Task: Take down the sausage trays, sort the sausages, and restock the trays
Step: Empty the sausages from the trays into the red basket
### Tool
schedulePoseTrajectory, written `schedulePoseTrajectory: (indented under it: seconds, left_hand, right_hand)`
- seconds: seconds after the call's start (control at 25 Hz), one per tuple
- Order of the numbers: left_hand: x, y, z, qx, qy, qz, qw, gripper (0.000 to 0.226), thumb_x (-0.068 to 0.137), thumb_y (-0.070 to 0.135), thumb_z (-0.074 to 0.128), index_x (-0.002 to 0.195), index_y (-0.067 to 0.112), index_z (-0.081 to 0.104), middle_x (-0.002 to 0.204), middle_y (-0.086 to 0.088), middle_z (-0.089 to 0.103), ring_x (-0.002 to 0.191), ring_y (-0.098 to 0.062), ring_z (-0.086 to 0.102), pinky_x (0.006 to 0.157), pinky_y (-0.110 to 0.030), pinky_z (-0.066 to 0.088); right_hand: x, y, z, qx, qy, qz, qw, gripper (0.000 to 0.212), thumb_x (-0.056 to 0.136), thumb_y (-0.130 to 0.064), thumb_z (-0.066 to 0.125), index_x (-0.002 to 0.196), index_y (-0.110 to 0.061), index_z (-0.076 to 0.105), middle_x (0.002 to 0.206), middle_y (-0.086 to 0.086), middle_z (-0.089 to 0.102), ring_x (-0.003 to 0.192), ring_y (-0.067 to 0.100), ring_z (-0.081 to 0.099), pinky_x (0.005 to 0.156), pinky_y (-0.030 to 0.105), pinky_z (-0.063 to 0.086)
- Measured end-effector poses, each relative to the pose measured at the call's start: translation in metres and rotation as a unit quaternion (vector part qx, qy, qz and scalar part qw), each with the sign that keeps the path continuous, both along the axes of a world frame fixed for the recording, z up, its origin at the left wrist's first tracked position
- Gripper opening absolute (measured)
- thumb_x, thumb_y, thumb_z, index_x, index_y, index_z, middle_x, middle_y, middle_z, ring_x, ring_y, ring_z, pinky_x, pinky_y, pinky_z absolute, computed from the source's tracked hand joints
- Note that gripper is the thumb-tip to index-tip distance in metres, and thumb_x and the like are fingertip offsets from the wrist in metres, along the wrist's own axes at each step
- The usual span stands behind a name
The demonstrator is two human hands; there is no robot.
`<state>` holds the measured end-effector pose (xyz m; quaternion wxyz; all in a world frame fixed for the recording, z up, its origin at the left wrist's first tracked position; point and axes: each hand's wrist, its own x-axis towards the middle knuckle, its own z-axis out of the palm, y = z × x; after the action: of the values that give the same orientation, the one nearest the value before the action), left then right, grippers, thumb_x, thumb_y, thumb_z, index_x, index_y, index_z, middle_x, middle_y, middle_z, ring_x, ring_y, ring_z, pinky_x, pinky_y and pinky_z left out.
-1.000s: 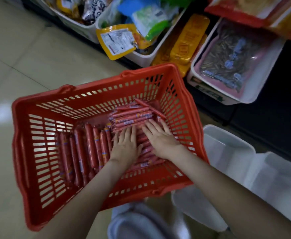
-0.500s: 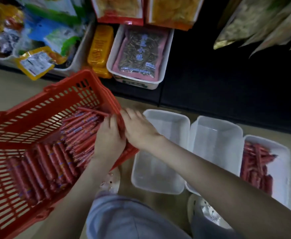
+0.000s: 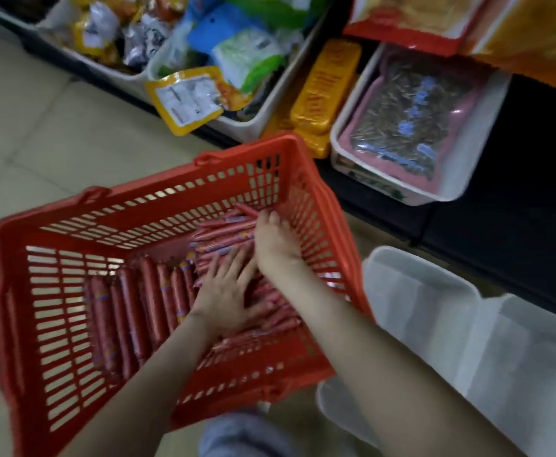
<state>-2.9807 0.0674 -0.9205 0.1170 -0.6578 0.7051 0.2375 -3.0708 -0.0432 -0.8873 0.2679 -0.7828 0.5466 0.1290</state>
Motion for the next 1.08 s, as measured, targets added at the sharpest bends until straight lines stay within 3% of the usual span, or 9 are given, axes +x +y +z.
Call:
schedulePoseTrajectory:
  seconds: [0.08, 0.2, 0.28, 0.48, 0.6, 0.72, 0.84, 0.96, 1.08]
  left_hand:
    - [0.027, -0.002, -0.003, -0.014, -0.017, 0.101, 0.995, 0.100, 0.072, 0.083, 0.019, 0.152, 0.023, 0.009, 0.156, -0.016, 0.019, 0.144, -0.033, 0.017, 0.115, -0.051, 0.008]
    - [0.042, -0.002, -0.012, 0.046, -0.035, 0.118, 0.991, 0.121, 0.048, 0.095, -0.013, 0.148, 0.027, -0.020, 0.158, -0.015, -0.011, 0.146, -0.033, -0.005, 0.116, -0.048, 0.000]
    - [0.039, -0.004, -0.015, 0.053, -0.036, 0.104, 0.993, 0.118, 0.052, 0.094, -0.003, 0.145, 0.024, -0.026, 0.157, -0.016, -0.016, 0.145, -0.035, -0.008, 0.116, -0.048, -0.001]
    - [0.037, 0.001, -0.018, 0.032, -0.032, 0.101, 0.994, 0.104, 0.066, 0.085, 0.009, 0.136, 0.022, -0.036, 0.155, -0.016, -0.021, 0.144, -0.032, -0.015, 0.118, -0.048, -0.002]
    - [0.035, 0.000, -0.018, 0.029, -0.011, 0.091, 0.995, 0.105, 0.066, 0.086, 0.003, 0.145, 0.023, -0.025, 0.156, -0.015, -0.018, 0.144, -0.031, -0.016, 0.118, -0.049, -0.003]
    - [0.032, 0.007, -0.014, 0.014, 0.025, 0.149, 0.988, 0.116, 0.064, 0.084, 0.002, 0.151, 0.008, 0.002, 0.158, -0.016, 0.001, 0.146, -0.029, -0.005, 0.118, -0.048, -0.004]
    - [0.026, 0.016, -0.006, -0.072, 0.057, 0.251, 0.964, 0.093, 0.079, 0.066, 0.030, 0.138, -0.006, 0.035, 0.143, -0.027, 0.035, 0.136, -0.041, 0.030, 0.114, -0.053, 0.020]
    - [0.013, 0.002, 0.012, -0.105, 0.041, 0.210, 0.971, 0.063, 0.082, 0.038, 0.040, 0.124, -0.007, 0.049, 0.126, -0.032, 0.049, 0.115, -0.046, 0.051, 0.100, -0.053, 0.043]
    - [-0.028, -0.030, 0.050, -0.179, 0.056, 0.118, 0.975, 0.055, 0.078, 0.027, 0.041, 0.119, -0.006, 0.056, 0.121, -0.026, 0.057, 0.107, -0.040, 0.058, 0.094, -0.045, 0.046]
  right_hand:
    - [0.019, -0.012, -0.023, 0.031, 0.045, -0.010, 0.998, 0.045, 0.098, -0.005, 0.026, 0.143, -0.002, 0.024, 0.146, 0.022, 0.032, 0.133, 0.036, 0.035, 0.108, 0.040, 0.031]
    - [0.022, -0.026, -0.042, 0.077, 0.084, -0.009, 0.993, 0.049, 0.094, -0.001, 0.038, 0.141, -0.002, 0.026, 0.147, 0.022, 0.028, 0.136, 0.037, 0.032, 0.111, 0.041, 0.029]
    - [0.020, -0.033, -0.038, 0.064, 0.098, -0.005, 0.993, 0.049, 0.092, 0.003, 0.040, 0.139, -0.003, 0.030, 0.144, 0.019, 0.031, 0.131, 0.035, 0.037, 0.107, 0.039, 0.035]
    - [0.004, -0.009, -0.009, -0.142, 0.049, 0.017, 0.988, 0.044, 0.092, 0.001, 0.033, 0.136, -0.004, 0.038, 0.134, 0.014, 0.041, 0.122, 0.031, 0.039, 0.101, 0.038, 0.032]
    - [0.001, 0.004, 0.000, -0.211, -0.034, 0.004, 0.977, 0.057, 0.082, -0.003, 0.026, 0.137, -0.005, 0.041, 0.128, 0.015, 0.047, 0.116, 0.033, 0.043, 0.098, 0.041, 0.034]
    - [0.004, 0.013, -0.008, -0.097, -0.004, 0.181, 0.979, 0.063, 0.090, -0.009, 0.037, 0.150, -0.015, 0.020, 0.148, 0.007, 0.033, 0.136, 0.028, 0.027, 0.113, 0.038, 0.018]
    - [0.003, 0.017, -0.018, -0.018, 0.045, 0.231, 0.972, 0.076, 0.093, -0.009, 0.044, 0.153, -0.025, 0.000, 0.160, 0.000, 0.007, 0.147, 0.021, 0.001, 0.119, 0.038, -0.004]
    - [-0.008, 0.013, -0.002, -0.049, 0.054, 0.248, 0.966, 0.063, 0.095, -0.004, 0.029, 0.153, -0.019, 0.007, 0.160, 0.002, -0.001, 0.147, 0.021, -0.006, 0.118, 0.038, -0.007]
    - [-0.043, 0.009, 0.039, -0.107, -0.027, 0.190, 0.975, 0.050, 0.095, -0.010, 0.031, 0.145, -0.006, 0.031, 0.155, 0.010, 0.022, 0.143, 0.025, 0.018, 0.115, 0.035, 0.011]
